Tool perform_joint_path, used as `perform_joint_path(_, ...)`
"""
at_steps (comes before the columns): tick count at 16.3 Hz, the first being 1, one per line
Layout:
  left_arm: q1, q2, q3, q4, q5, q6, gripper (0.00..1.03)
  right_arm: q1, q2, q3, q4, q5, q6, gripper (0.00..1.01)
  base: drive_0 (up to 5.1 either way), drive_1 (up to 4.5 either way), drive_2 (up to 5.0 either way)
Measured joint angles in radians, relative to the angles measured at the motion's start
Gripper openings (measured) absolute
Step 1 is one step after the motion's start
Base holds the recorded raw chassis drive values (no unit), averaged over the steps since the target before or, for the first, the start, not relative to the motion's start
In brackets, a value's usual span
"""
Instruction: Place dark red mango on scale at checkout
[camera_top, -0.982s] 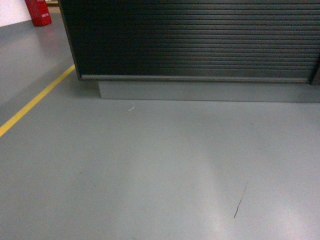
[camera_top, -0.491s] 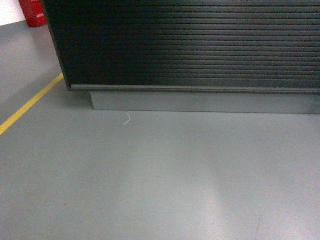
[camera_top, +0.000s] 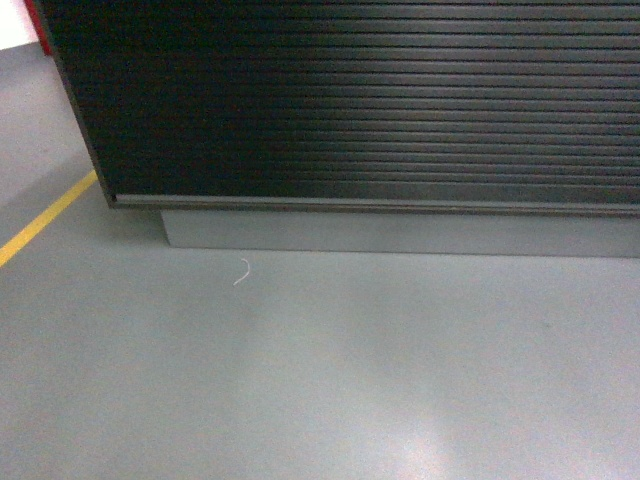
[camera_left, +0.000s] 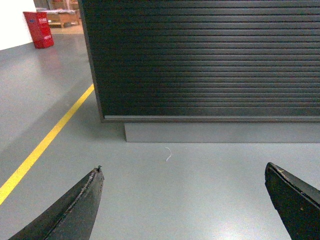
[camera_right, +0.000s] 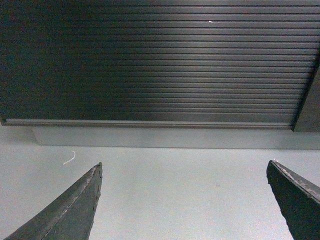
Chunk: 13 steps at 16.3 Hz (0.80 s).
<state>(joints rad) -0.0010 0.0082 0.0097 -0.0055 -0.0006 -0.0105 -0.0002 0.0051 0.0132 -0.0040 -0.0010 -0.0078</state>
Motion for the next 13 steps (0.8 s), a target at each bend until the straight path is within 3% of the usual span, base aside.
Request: perform_joint_path(13,0.0,0.0,0.0,0.0,0.0,0.0,0.98,0.0,0.0,0.0,-0.003,0.001,0.0,0.98,0.0,4.35,-4.3)
